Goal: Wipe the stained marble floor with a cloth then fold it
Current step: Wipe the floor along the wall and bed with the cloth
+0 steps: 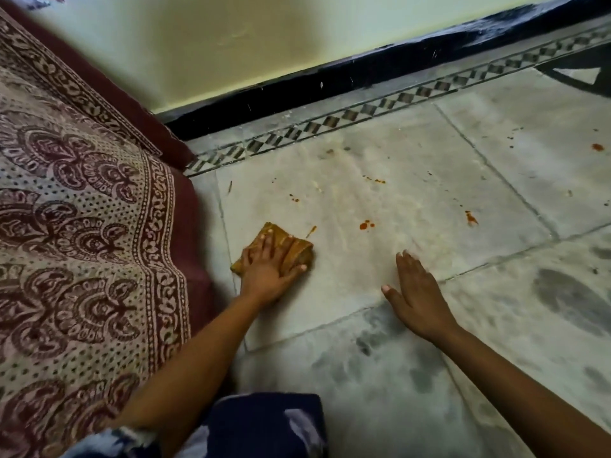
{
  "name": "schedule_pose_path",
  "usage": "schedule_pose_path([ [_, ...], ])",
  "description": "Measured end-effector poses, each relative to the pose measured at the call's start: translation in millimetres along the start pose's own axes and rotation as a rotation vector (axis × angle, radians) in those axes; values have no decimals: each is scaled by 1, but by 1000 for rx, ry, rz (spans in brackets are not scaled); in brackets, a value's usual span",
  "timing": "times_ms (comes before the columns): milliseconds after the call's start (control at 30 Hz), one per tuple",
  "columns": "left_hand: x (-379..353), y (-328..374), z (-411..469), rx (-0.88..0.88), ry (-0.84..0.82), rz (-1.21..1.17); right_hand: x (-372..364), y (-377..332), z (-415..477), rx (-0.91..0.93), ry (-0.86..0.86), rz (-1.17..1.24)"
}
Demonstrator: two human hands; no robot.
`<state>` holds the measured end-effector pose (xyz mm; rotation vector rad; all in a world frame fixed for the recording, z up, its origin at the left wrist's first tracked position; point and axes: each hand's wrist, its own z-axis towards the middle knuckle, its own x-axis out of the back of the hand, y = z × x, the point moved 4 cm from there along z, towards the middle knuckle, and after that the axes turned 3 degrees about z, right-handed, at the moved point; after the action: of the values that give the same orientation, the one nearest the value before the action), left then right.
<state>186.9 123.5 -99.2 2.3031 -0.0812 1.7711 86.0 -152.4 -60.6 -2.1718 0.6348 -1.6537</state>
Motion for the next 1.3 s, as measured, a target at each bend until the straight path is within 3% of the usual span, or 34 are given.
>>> schedule_pose_path([
  [200,16,16,74,41,-14,-87,-9,-9,7,-58,6,-46],
  [367,2,70,50,-330,-66,4,-6,-19,0,-139,-9,-74],
  [467,-10,31,-1,-471,-40,51,-4,-26,4,-182,-26,-91],
  [600,9,-29,23,-232,-45,104,-2,-25,18,-152,-41,-192],
  [700,19,-6,66,-110,-83,-1,-4,-17,26,-190,-15,-221],
  [833,6,45,50,-281,-49,31,-17,-5,33,-273,53,-224],
  [933,-7,28,10,-446,0,73,-28,1,36,-304,112,-187],
  [1100,9,-18,30,-252,-16,106,-37,5,38,-299,244,-211],
  [1200,18,11,67,-172,-50,59,-39,6,39,-282,266,-233],
  [1300,10,45,64,-252,-67,76,-38,7,39,-271,271,-231],
])
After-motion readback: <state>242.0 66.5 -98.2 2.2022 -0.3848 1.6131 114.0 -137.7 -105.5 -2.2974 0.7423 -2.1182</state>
